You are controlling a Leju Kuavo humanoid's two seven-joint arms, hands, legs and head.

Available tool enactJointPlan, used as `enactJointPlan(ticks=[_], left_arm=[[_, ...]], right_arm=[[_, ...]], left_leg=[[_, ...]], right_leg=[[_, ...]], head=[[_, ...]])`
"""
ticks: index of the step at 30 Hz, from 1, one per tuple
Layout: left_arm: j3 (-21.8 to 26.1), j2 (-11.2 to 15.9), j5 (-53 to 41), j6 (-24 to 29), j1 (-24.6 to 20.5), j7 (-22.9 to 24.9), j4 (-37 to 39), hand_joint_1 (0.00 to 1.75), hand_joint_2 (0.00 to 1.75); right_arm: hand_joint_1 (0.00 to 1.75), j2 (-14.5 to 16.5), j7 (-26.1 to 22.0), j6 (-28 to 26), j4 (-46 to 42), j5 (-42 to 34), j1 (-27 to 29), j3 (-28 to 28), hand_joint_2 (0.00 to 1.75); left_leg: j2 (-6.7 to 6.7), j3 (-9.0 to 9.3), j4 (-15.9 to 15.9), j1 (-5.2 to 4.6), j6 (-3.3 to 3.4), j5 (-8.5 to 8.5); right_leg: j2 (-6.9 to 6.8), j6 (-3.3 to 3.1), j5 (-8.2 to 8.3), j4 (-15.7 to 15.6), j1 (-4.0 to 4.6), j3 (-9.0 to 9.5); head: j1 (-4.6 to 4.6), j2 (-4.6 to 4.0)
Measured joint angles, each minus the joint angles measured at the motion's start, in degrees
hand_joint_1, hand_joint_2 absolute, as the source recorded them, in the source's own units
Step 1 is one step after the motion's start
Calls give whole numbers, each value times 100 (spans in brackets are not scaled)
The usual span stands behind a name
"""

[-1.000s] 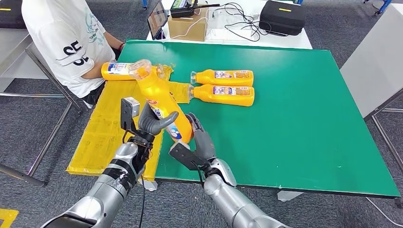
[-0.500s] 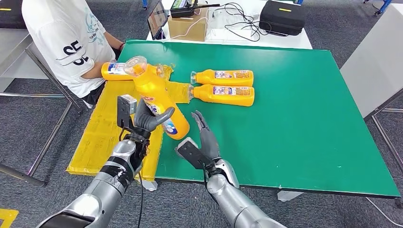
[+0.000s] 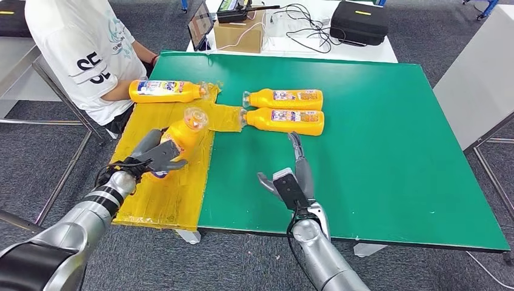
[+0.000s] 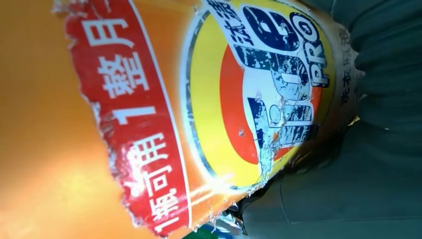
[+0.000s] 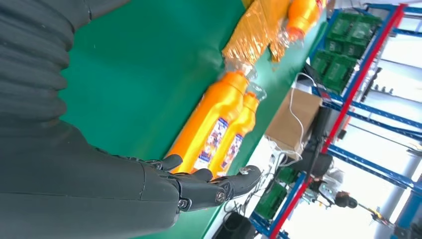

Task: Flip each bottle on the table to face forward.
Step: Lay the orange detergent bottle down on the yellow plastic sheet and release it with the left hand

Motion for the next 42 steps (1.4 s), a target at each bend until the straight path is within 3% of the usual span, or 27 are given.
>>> enactJointPlan(ticks=[6,13,21,28,39,40,42], left_arm=[[-567,636,-867,-1230,-474,-288,283,175,175],[-1133,990,-1300,-1412,-689,-80,475,175,175],[-1570,1011,-1633,-1241,-739,143,585,175,175],[-1802,748,-1742,-822,-557,304,620,175,175],[-1884,572,-1738,-769,-436,285,634,175,175],[-1890,571,-1738,-770,-436,278,634,158,175],[-1897,557,-1743,-761,-434,248,634,79,175]], right_arm=[[0,-103,-142,188,-75,-113,7,-72,175],[0,-124,-199,240,-75,-142,-1,-80,175],[0,-114,-208,279,-72,-141,-49,-77,175],[0,-77,-156,365,-27,-119,-173,-46,175],[0,-43,-139,401,66,-118,-271,20,175],[0,-43,-139,401,70,-118,-273,20,175],[0,-42,-139,416,83,-118,-284,22,175]], left_leg=[[7,12,0,0,-8,5],[-3,11,-1,7,-19,13],[-3,11,0,4,-19,13],[-22,14,0,0,-18,13],[-62,21,-2,0,-13,35],[-62,22,-2,0,-12,36],[-65,22,-2,-1,-12,36]], right_leg=[[1,-2,2,7,2,1],[-2,-3,1,14,4,3],[-2,-2,1,12,2,3],[-20,-3,-1,11,-1,12],[-47,-2,1,9,-1,32],[-47,-2,2,10,-2,33],[-48,-2,2,10,-2,33]], head=[[-2,1],[0,-1],[0,-1],[-2,-1],[-2,-1],[-2,-1],[-2,0]])
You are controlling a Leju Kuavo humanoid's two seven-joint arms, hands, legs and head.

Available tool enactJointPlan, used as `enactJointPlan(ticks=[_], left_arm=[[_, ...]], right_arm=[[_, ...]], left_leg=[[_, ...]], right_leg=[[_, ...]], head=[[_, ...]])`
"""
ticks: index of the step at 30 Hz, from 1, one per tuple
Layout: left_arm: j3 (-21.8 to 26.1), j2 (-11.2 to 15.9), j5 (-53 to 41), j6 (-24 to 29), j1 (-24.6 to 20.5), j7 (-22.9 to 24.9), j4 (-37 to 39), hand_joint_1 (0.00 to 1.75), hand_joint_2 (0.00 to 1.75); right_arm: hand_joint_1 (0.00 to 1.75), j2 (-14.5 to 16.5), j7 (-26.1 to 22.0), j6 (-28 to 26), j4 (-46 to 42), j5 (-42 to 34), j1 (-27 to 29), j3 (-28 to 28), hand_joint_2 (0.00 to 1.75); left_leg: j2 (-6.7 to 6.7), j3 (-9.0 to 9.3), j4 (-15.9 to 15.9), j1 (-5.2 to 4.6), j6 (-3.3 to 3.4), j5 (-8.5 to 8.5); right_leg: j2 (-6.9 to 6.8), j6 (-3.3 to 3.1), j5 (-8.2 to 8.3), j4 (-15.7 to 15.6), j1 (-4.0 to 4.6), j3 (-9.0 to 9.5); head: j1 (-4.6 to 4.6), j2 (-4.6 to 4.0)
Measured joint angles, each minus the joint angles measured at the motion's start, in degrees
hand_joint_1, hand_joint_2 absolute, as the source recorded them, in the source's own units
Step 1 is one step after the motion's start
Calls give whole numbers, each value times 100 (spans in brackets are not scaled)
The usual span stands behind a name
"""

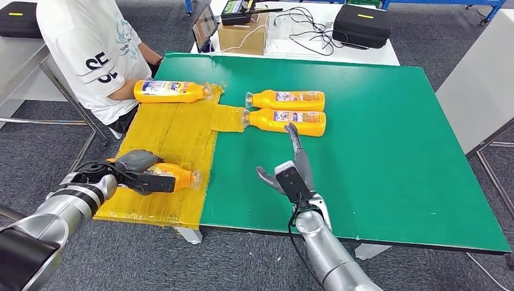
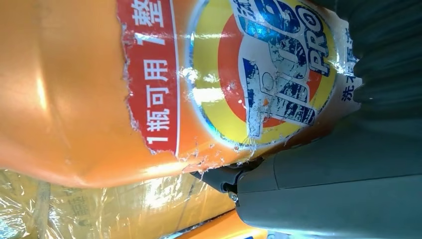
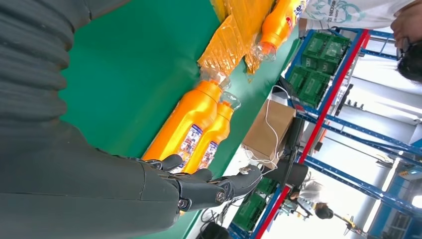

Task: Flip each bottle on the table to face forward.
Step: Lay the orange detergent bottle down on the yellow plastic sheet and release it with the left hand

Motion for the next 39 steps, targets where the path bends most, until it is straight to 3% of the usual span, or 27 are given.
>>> enactJointPlan(ticks=[1,2,3,10,18,22,27,33,39], left_arm=[[-3,-15,-5,12,3,-20,2,35,175],[-7,-40,-10,28,7,-36,3,8,175],[-9,-79,-14,52,14,-46,5,0,175],[-12,-398,-15,509,130,32,8,0,175],[45,-608,134,1682,390,-262,8,0,175],[247,-734,277,2234,522,-469,5,0,175],[626,-873,690,2547,657,-695,-22,0,175],[1420,-1051,2771,2019,1082,-1109,-864,0,175],[1833,-1107,3979,1140,1347,-1134,-1748,0,175]], right_arm=[[0,1,0,15,10,0,-10,3,175],[0,2,0,34,23,1,-23,8,175],[0,7,0,50,39,3,-38,14,175],[0,49,0,88,149,11,-116,56,175],[0,71,2,88,322,66,-184,68,175],[0,93,2,83,431,72,-247,73,175],[0,97,13,55,519,81,-287,84,175],[0,123,72,-49,591,98,-305,92,175],[0,121,99,-105,621,97,-310,89,175]], left_leg=[[-4,0,0,0,0,0],[-9,0,0,0,0,0],[-17,0,0,-1,0,0],[-33,1,0,-4,2,1],[-31,1,0,-5,6,4],[-29,-4,1,-5,6,4],[-25,-12,2,-5,6,3],[-16,-35,4,-5,6,3],[-6,-37,4,-4,6,3]], right_leg=[[-3,0,0,0,0,1],[-8,0,-1,0,-1,2],[-16,0,-1,0,-1,3],[-28,1,-2,-1,-5,14],[-28,2,-1,-1,-6,11],[-27,2,-1,-1,-6,4],[-26,3,-1,0,-6,-4],[-24,3,0,0,-5,-29],[-20,3,0,-1,-3,-36]], head=[[-1,0],[-1,0],[-1,-1],[0,-1],[0,-1],[0,0],[1,-1],[1,0],[0,-1]])
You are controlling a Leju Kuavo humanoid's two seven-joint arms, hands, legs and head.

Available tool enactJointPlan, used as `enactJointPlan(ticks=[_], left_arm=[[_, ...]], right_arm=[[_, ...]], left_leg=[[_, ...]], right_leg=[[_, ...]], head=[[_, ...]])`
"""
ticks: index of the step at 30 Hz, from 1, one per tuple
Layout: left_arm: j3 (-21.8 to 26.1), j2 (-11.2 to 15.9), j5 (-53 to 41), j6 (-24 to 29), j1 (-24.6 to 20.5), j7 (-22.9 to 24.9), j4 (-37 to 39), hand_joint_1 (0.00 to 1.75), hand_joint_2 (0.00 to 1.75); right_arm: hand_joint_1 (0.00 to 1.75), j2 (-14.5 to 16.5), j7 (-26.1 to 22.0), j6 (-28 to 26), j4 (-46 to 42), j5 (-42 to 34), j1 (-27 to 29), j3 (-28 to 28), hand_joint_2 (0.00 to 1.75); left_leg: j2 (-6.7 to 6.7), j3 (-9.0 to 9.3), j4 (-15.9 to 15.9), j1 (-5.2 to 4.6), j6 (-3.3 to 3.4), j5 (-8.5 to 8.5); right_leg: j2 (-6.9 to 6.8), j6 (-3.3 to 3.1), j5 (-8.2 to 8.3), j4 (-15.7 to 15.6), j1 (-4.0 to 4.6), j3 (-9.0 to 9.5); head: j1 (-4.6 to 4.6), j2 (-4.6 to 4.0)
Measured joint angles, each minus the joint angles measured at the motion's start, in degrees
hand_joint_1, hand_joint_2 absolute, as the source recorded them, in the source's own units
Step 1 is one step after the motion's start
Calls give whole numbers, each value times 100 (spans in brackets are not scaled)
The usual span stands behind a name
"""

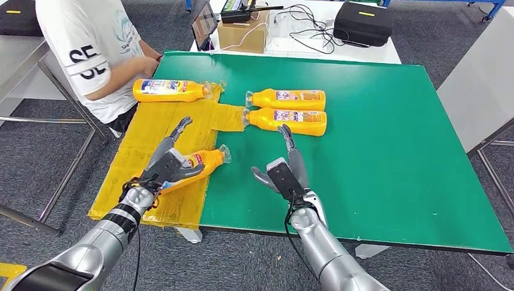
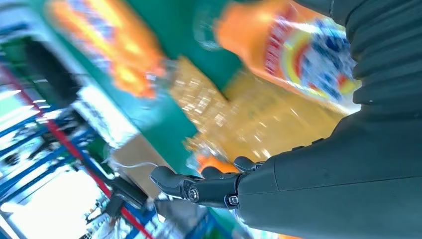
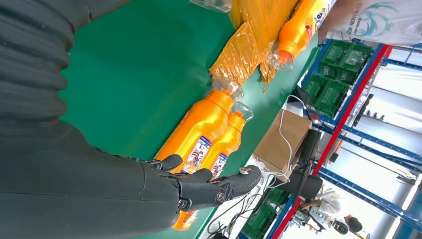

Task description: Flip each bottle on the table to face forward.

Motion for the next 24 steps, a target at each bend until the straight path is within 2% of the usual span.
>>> enactJointPlan(ticks=[3,7,13,17,23,24], left_arm=[[254,-49,656,-717,120,-4,-391,0,175],[545,-131,934,-1208,212,-8,-674,0,175],[1012,-419,1298,-2223,230,-9,-646,0,175],[1190,-676,1334,-2212,222,30,-469,0,175],[1204,-1152,1122,-1649,268,292,-288,0,175],[1198,-1201,1092,-1605,271,296,-274,0,175]], right_arm=[[0,-32,16,-17,-1,0,24,-4,175],[0,-76,42,-34,-27,7,83,-20,175],[0,-152,141,-152,-162,110,193,-91,175],[0,-214,232,-291,-260,233,278,-152,0],[0,-292,418,-510,-452,507,456,-266,0],[0,-302,428,-518,-471,523,476,-275,44]], left_leg=[[-1,-2,0,0,0,0],[0,-4,0,0,0,0],[-1,-6,1,-1,0,0],[-2,-7,2,-2,1,-1],[-2,-13,2,-2,3,-3],[-1,-13,2,-2,3,-3]], right_leg=[[0,0,0,0,0,-2],[0,0,0,-1,1,-4],[0,1,0,-1,-1,-4],[0,1,0,-2,-2,-6],[-1,1,0,-2,-2,-8],[-1,1,0,-2,-2,-8]], head=[[1,1],[-1,0],[1,0],[-1,1],[-1,1],[-1,1]])
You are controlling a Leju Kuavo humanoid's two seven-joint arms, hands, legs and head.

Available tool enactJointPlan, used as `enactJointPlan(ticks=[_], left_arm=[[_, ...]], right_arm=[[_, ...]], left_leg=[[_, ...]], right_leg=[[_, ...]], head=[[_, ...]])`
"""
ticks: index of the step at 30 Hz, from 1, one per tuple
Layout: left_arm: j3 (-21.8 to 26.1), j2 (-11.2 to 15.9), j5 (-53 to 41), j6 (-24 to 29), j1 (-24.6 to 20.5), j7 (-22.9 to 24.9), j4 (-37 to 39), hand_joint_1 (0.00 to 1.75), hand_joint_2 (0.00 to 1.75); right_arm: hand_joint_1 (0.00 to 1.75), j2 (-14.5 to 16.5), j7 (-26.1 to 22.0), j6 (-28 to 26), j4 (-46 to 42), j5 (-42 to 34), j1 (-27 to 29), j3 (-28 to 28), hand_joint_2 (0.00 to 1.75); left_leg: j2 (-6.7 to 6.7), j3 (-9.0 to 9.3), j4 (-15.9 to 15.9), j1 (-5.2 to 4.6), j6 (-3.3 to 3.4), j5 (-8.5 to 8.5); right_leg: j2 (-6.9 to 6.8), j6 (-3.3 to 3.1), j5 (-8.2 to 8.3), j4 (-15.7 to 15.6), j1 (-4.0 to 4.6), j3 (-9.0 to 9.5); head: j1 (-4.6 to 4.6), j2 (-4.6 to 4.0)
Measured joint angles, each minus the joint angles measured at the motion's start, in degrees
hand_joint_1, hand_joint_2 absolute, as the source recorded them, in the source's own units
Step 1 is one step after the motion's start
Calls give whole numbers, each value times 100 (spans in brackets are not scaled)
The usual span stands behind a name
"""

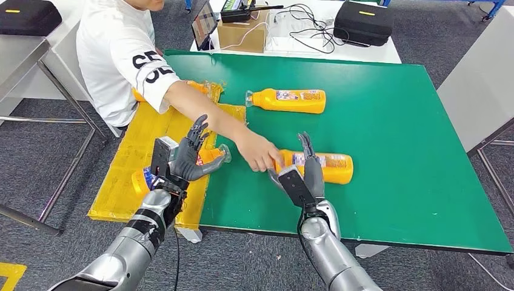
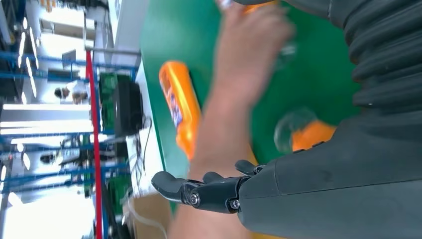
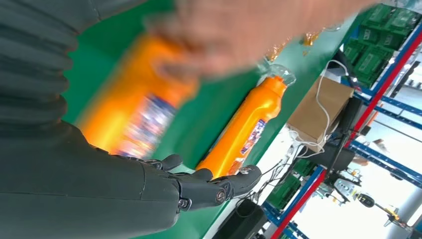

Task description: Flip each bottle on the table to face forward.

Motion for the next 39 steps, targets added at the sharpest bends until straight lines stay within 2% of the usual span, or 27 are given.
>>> enactJointPlan(ticks=[3,7,13,19,27,39], left_arm=[[-58,-110,-164,250,17,-11,28,0,175],[-197,-276,-291,576,107,61,73,0,175],[-283,-409,-129,611,166,180,285,0,175],[-312,-429,-29,552,170,180,381,0,175],[-326,-430,-10,542,170,204,395,0,175],[-326,-441,65,502,157,256,397,0,175]], right_arm=[[0,-26,57,-68,-55,100,42,-28,175],[0,-59,236,-239,-144,360,146,-98,175],[0,-214,585,-393,-169,892,295,-219,175],[0,-487,1051,-415,16,1600,323,-253,175],[0,-648,1484,-337,92,2189,291,-253,175],[0,-829,1773,-65,90,2645,238,-296,175]], left_leg=[[0,0,0,0,0,0],[-2,-1,0,1,0,0],[-1,-3,0,0,1,-1],[0,-3,0,0,1,-1],[0,6,0,0,1,-1],[-1,38,0,-5,4,1]], right_leg=[[0,0,0,-1,1,-2],[0,0,0,-1,1,-3],[0,0,0,-2,0,-4],[0,0,0,-2,0,-4],[0,0,0,-4,1,3],[0,7,5,-12,-5,34]], head=[[-1,0],[0,-1],[-1,0],[0,0],[-2,-1],[-2,-1]])
